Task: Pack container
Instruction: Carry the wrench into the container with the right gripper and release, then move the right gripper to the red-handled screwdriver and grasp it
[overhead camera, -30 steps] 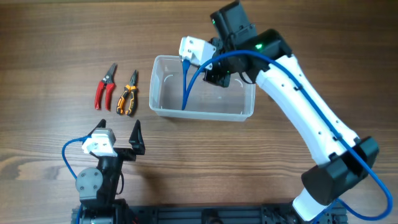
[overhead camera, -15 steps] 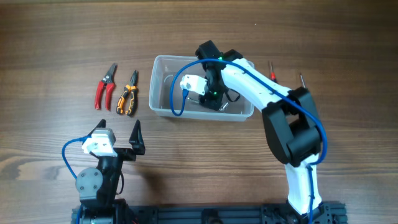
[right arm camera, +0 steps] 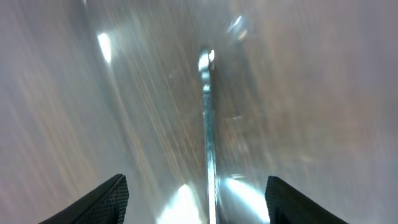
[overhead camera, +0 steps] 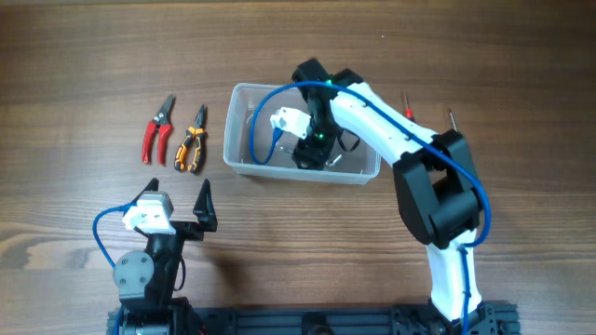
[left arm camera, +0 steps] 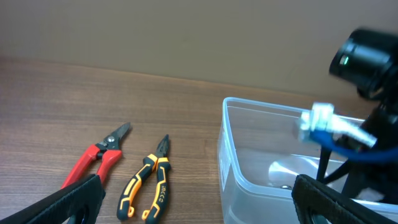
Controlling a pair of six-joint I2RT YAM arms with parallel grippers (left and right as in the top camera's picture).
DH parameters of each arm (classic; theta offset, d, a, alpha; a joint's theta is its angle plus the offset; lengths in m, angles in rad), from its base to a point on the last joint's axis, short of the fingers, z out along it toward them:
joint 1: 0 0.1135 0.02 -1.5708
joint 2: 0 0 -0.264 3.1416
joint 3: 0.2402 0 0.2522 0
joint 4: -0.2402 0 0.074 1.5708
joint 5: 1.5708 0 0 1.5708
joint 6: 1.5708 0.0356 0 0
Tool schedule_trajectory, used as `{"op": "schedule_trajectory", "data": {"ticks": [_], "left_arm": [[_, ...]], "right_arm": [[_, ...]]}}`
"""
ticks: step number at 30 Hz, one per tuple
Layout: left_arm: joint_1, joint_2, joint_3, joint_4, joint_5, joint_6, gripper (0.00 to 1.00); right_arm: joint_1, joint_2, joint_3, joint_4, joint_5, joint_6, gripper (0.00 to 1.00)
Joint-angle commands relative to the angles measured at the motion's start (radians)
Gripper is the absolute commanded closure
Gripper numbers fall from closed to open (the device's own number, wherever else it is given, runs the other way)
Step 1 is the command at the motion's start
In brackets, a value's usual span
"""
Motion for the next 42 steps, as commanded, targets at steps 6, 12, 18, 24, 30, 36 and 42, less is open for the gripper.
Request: {"op": "schedule_trajectory", "data": {"ticks": [6, 12, 18, 24, 30, 36, 42], "left_arm": [[-0.006, -0.009, -0.005, 0.002, -0.002, 0.016, 0.0], [-0.006, -0.009, -0.005, 0.002, -0.002, 0.016, 0.0], [-0.006, -0.009, -0.005, 0.002, -0.002, 0.016, 0.0], [-0.006, -0.009, -0.005, 0.002, -0.002, 0.016, 0.0], [-0.006, -0.009, -0.005, 0.002, -0.002, 0.016, 0.0], [-0.006, -0.009, -0.005, 0.002, -0.002, 0.016, 0.0], [-0.006, -0.009, -0.005, 0.002, -0.002, 0.016, 0.0]], "right_arm": [[-0.044, -0.276, 0.273, -0.055, 0.172, 0.375, 0.37], [-0.277, -0.297, 0.269, -0.171, 0.281, 0.6, 0.41], [-0.475, -0.243, 0.268, -0.204, 0.281, 0.624, 0.59], [-0.488, -0.142, 0.263, -0.192, 0.282, 0.617, 0.64], [-0.488, 0.039, 0.263, -0.219, 0.282, 0.595, 0.7], [-0.488, 0.115, 0.262, -0.217, 0.259, 0.565, 0.78], [-0.488, 0.117, 0.262, -0.206, 0.259, 0.569, 0.76]]}}
